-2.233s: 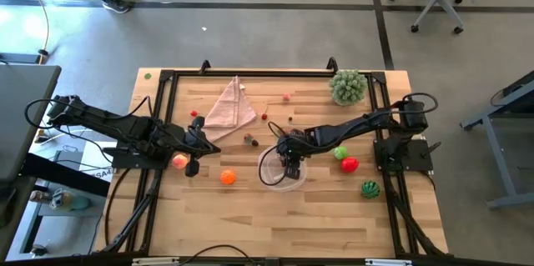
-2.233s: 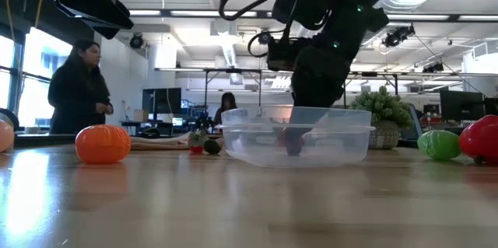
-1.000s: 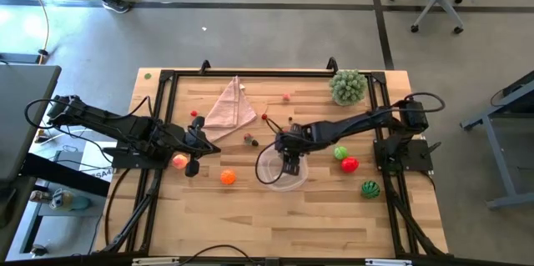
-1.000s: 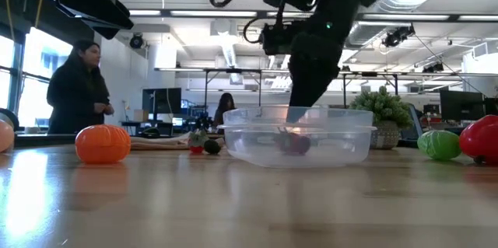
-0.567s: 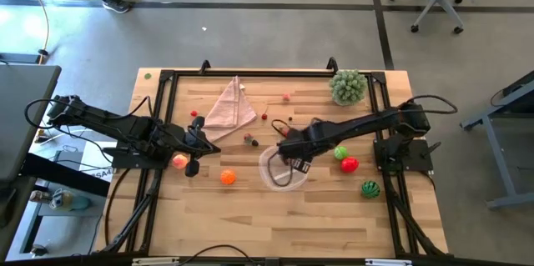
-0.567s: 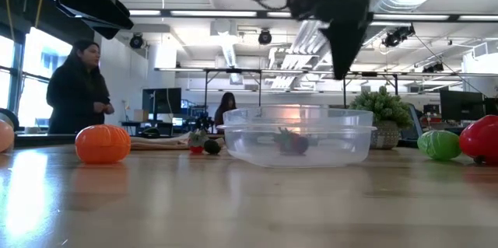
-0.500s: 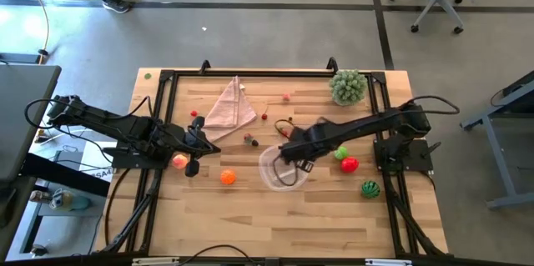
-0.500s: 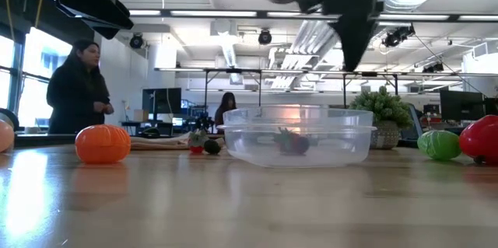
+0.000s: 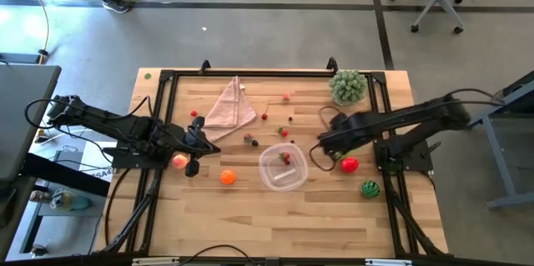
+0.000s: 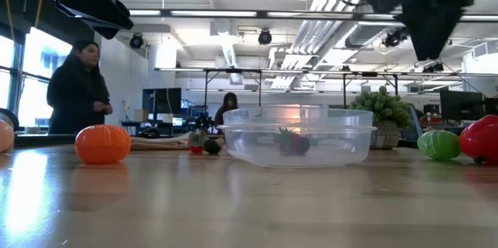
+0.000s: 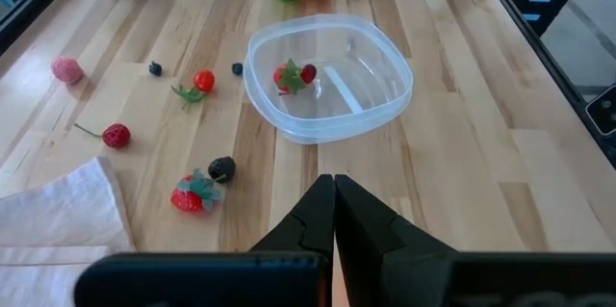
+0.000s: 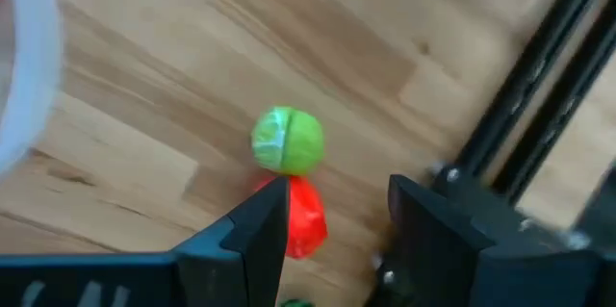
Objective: Pick and placing Produce into tupperware
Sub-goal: Put the cabbage into the transparent bin
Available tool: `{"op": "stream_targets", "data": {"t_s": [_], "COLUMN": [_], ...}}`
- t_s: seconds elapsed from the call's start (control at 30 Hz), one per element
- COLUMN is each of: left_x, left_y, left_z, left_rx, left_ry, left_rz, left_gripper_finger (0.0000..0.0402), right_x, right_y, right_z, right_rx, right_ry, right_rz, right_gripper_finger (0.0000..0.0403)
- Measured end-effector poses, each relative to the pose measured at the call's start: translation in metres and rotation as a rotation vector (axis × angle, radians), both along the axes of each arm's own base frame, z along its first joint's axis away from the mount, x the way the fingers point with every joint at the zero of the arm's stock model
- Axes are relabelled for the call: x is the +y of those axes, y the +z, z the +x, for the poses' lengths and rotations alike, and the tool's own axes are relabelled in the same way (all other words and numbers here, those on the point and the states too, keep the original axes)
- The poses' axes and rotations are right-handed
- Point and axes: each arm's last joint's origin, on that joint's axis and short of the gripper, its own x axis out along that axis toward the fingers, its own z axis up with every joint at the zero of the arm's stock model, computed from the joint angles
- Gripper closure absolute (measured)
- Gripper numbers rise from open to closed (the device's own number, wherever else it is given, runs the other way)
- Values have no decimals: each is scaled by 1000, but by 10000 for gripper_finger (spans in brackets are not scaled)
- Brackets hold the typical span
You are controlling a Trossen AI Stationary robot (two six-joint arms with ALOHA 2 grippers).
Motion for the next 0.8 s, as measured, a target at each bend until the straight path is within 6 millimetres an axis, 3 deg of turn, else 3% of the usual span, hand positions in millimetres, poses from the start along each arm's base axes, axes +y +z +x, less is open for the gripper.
{"op": "stream_targets", "data": {"t_s": [0.2, 0.43, 0.8], "left_x": [0, 0, 0], "left_y": [0, 0, 0], "left_z": [0, 0, 0], "left_rx": [-1, 0, 0], "left_ry": [0, 0, 0], "left_rz": [0, 0, 0], "left_gripper_finger": [401, 401, 401], "right_x": [-7, -13, -17], "right_y": [-31, -68, -80], "right_z": [-13, -20, -23], "right_rx": [-205, -177, -169], "right_ry": [-25, -7, 6], "right_rz": [101, 144, 139], "right_gripper_finger": [233, 232, 231]}}
